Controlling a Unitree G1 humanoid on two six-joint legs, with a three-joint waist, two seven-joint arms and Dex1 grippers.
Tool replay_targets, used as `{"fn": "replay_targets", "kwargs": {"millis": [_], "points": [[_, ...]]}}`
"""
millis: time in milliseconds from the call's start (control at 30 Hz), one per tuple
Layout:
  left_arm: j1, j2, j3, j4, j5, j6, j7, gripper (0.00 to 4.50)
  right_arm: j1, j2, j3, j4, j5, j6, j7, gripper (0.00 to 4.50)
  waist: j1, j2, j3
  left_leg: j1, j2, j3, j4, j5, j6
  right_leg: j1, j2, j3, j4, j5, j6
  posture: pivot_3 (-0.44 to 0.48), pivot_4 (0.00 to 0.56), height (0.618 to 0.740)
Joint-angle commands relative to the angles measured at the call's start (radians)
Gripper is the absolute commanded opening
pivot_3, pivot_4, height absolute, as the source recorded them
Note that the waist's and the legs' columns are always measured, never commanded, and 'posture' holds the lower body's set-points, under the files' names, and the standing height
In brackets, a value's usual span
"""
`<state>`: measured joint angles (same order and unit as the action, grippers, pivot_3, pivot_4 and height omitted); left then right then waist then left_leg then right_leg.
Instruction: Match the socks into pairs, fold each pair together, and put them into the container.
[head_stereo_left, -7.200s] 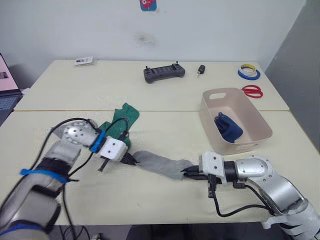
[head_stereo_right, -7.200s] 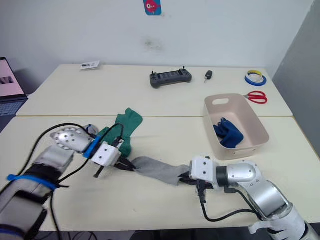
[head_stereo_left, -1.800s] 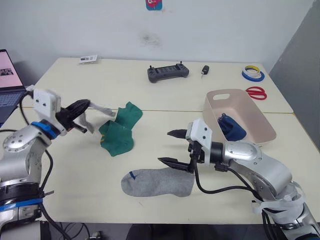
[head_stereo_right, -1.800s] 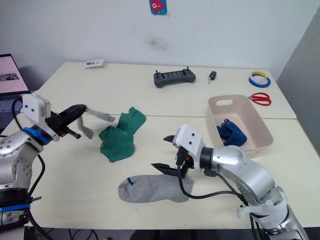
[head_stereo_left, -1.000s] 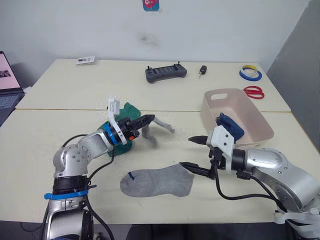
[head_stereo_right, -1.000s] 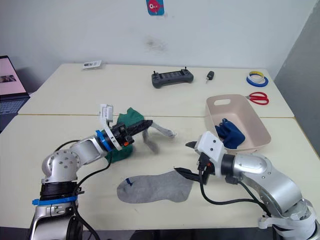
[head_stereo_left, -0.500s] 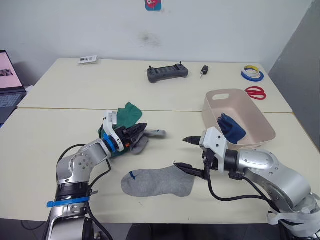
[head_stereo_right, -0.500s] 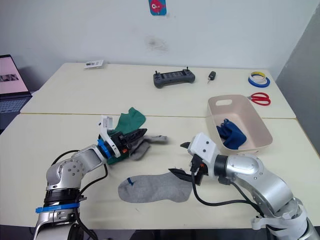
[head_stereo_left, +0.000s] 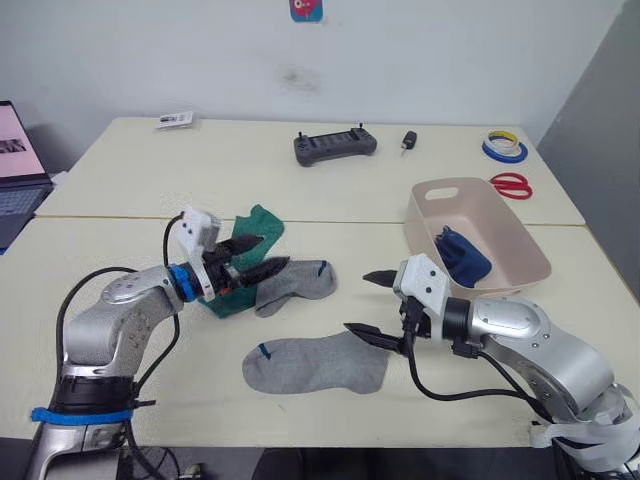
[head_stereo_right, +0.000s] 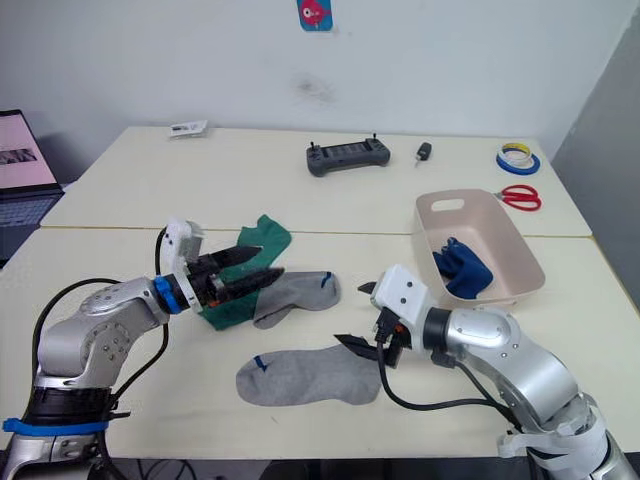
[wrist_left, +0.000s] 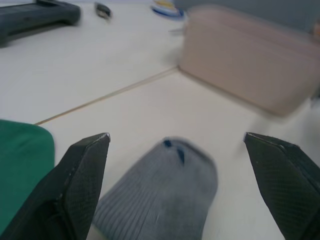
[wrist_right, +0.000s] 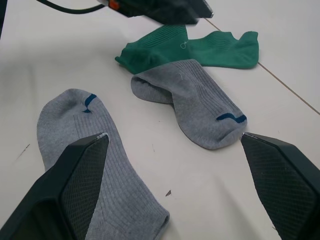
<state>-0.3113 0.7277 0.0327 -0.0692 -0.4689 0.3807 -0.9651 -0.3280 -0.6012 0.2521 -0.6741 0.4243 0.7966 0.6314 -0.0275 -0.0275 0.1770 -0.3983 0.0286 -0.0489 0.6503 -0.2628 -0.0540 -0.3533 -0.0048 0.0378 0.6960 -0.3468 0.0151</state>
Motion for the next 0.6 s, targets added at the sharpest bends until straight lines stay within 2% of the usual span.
{"fn": "replay_targets", "kwargs": {"millis": [33,200,367,467,600], "points": [[-0.013,0.018,-0.124,0.007,0.198,-0.284,-0.086,4.48,-0.022,0.009,-0.009,-0.025,0.006,-0.003,0.0,4.5,0.005,0.0,0.0,0.0,0.0,0.0,0.0,0.0,0.0,0.0,0.0,0.0,0.0,0.0,0.0,0.0,0.15,0.74],[-0.074,0.008,-0.242,0.115,0.43,-0.535,-0.054,4.48,-0.031,0.014,-0.008,-0.025,0.006,0.008,-0.001,4.5,0.002,0.0,0.0,-0.001,0.0,0.0,-0.001,-0.002,0.003,0.0,0.0,0.0,0.0,0.0,0.0,0.0,0.15,0.74],[-0.185,-0.034,-0.302,0.254,0.579,-0.659,0.009,4.48,-0.03,0.011,-0.01,-0.035,0.008,0.023,0.0,4.5,0.001,0.0,0.0,-0.001,0.0,0.0,-0.001,-0.002,0.003,-0.001,0.001,-0.001,0.0,0.0,0.0,0.0,0.15,0.74],[-0.233,-0.041,-0.337,0.314,0.627,-0.701,-0.007,4.48,-0.026,0.003,-0.019,-0.04,0.012,0.03,0.002,4.5,0.001,0.0,0.0,-0.001,0.0,0.0,-0.001,-0.002,0.003,-0.001,0.001,-0.001,0.0,0.0,0.0,0.0,0.15,0.74],[-0.283,-0.05,-0.379,0.379,0.68,-0.734,-0.019,3.6,-0.021,-0.006,-0.034,-0.045,0.019,0.039,0.001,4.5,0.0,0.0,0.0,-0.001,0.0,0.0,-0.001,-0.002,0.003,-0.001,0.001,-0.001,0.001,0.0,0.0,0.0,0.15,0.74]]}}
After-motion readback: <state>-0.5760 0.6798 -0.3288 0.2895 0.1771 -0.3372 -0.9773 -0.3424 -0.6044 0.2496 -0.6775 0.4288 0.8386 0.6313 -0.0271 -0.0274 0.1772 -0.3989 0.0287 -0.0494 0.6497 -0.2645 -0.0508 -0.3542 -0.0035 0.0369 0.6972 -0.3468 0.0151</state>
